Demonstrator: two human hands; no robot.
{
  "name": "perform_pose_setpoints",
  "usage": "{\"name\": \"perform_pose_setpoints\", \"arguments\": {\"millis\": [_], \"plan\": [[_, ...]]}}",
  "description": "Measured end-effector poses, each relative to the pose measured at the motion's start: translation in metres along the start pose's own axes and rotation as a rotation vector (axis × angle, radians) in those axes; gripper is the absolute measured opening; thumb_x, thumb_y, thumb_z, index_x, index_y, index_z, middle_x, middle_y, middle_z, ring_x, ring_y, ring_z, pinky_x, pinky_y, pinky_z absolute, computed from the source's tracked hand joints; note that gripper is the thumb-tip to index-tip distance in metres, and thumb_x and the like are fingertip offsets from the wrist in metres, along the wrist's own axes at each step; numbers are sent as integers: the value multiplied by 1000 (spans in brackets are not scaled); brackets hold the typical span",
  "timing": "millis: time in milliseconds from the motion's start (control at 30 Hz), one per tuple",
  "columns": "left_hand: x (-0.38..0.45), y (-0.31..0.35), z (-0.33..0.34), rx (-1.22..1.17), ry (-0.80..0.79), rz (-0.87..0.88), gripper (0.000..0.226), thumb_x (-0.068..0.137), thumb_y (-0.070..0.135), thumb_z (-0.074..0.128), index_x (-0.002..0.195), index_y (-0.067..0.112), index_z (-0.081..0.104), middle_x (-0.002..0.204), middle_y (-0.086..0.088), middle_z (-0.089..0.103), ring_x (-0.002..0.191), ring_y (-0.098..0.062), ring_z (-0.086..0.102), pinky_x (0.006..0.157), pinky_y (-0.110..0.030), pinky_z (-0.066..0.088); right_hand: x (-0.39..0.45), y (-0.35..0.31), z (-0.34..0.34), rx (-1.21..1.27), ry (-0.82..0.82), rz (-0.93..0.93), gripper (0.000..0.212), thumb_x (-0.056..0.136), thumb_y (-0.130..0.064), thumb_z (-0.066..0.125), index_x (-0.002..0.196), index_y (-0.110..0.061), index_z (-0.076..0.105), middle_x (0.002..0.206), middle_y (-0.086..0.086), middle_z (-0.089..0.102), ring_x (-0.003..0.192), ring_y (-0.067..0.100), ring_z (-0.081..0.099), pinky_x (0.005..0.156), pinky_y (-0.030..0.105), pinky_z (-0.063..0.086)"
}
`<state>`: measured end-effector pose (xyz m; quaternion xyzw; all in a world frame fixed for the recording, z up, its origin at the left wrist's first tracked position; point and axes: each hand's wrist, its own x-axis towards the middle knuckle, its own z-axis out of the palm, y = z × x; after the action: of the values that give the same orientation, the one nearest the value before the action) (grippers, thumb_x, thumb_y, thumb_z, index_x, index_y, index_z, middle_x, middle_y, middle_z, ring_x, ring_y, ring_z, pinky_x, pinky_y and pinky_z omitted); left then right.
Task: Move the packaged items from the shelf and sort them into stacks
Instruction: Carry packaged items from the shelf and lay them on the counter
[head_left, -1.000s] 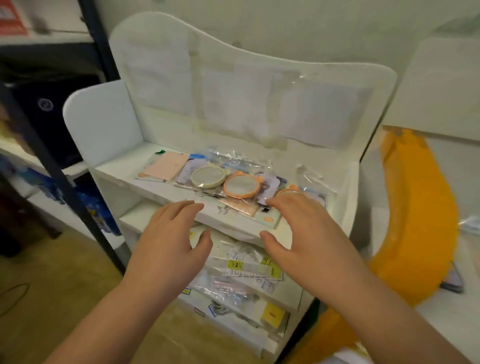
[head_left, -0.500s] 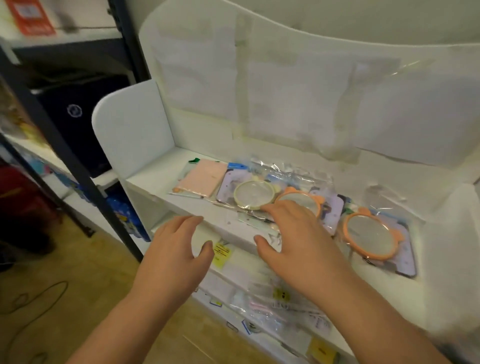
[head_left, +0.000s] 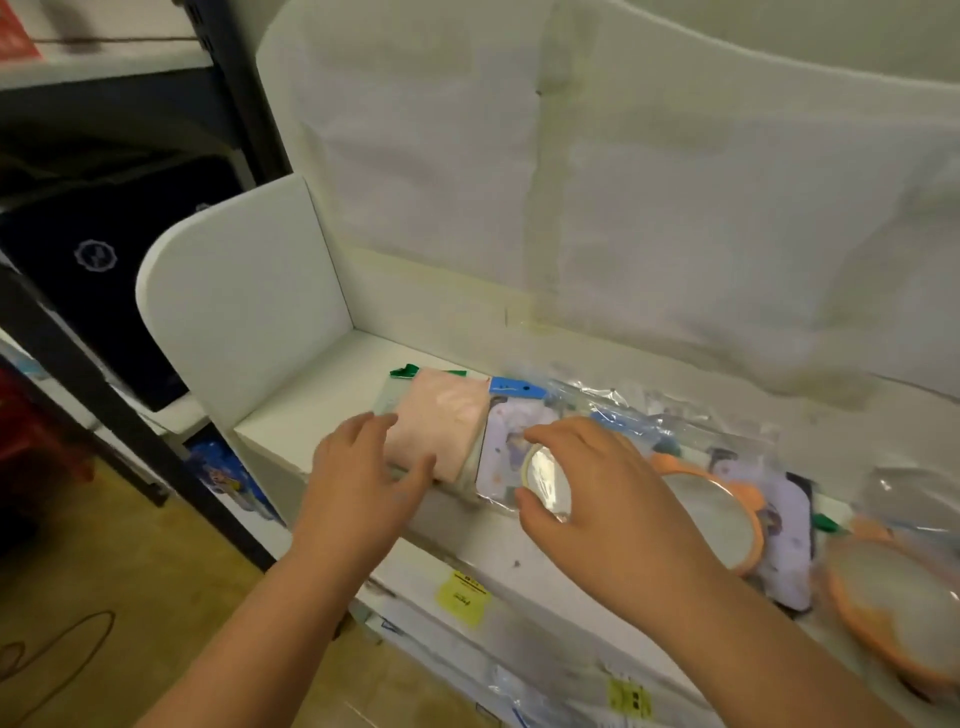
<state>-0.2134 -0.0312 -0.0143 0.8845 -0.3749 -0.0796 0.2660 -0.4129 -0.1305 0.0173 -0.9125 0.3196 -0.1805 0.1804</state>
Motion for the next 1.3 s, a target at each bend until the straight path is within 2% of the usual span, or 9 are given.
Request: {"name": "perform_pose_setpoints", "arguments": {"millis": [167, 333, 533, 733, 867, 1033, 1100, 1200, 1300], "plan": [[72, -17, 26, 159, -101, -68, 94, 77, 79, 50, 150, 22, 33, 156, -10, 33, 143, -33, 28, 113, -47, 30, 25, -13, 23, -26, 32, 100, 46, 91, -45, 55, 135, -37, 50, 131, -20, 50, 120, 4, 45, 95, 21, 40], [97, -44, 28, 240, -139, 51, 93, 74, 78, 54, 145, 23, 34, 141, -8, 50, 128, -32, 44, 104, -43, 38, 46, -33, 47, -69, 8, 187, 48, 90, -44, 58, 136, -34, 49, 133, -16, 51, 121, 8, 46, 93, 16, 32], [136, -72, 1, 15, -316, -17, 95, 70, 61, 75, 145, 21, 33, 131, -6, 60, 117, -30, 59, 91, -39, 46, 65, -54, 73, -79, 44, 252, 49, 89, -45, 59, 135, -31, 52, 132, -12, 54, 125, 12, 47, 100, 25, 38], [155, -103, -23, -536, -340, -163, 22, 87, 22, 72, 106, 18, 61, 102, -6, 72, 90, -25, 69, 82, -45, 56, 83, -76, 96, -142, -50, 203, 51, 92, -48, 52, 140, -33, 44, 137, -13, 46, 127, 13, 43, 103, 32, 40], [162, -119, -48, -848, -304, -215, 23, 93, 14, 65, 115, 13, 62, 110, -13, 72, 97, -32, 70, 84, -48, 56, 104, -84, 123, -202, -191, 166, 73, 92, -61, 49, 152, -28, 24, 162, -3, 19, 148, 17, 18, 118, 34, 21], [160, -111, -75, -1114, -366, -269, 27, 94, 11, 62, 120, 4, 60, 109, -14, 74, 96, -29, 71, 75, -37, 53, 111, -86, 153, -247, -339, 121, 112, 75, -86, 45, 158, -22, 3, 166, 6, -11, 152, 22, -15, 122, 39, -6], [158, -110, -79, -1142, -391, -267, 27, 92, 12, 63, 119, 7, 62, 109, -12, 75, 94, -25, 72, 74, -35, 53, 104, -88, 159, -299, -316, 88, 114, 73, -85, 49, 157, -20, 8, 167, 9, -3, 153, 27, -6, 121, 42, -2], [156, -110, -81, -1174, -406, -273, 25, 92, 13, 63, 117, 9, 64, 108, -10, 76, 90, -21, 74, 74, -33, 53, 93, -93, 167, -346, -218, 40, 92, 69, -69, 65, 143, -21, 41, 150, 10, 44, 140, 29, 40, 113, 44, 35], [155, -105, -82, -1227, -440, -269, 23, 93, 12, 61, 115, 12, 66, 104, -7, 78, 87, -17, 75, 74, -32, 54, 83, -98, 176, -277, -100, -25, 74, 73, -56, 63, 137, -25, 46, 138, 3, 55, 130, 24, 51, 107, 40, 44]]}}
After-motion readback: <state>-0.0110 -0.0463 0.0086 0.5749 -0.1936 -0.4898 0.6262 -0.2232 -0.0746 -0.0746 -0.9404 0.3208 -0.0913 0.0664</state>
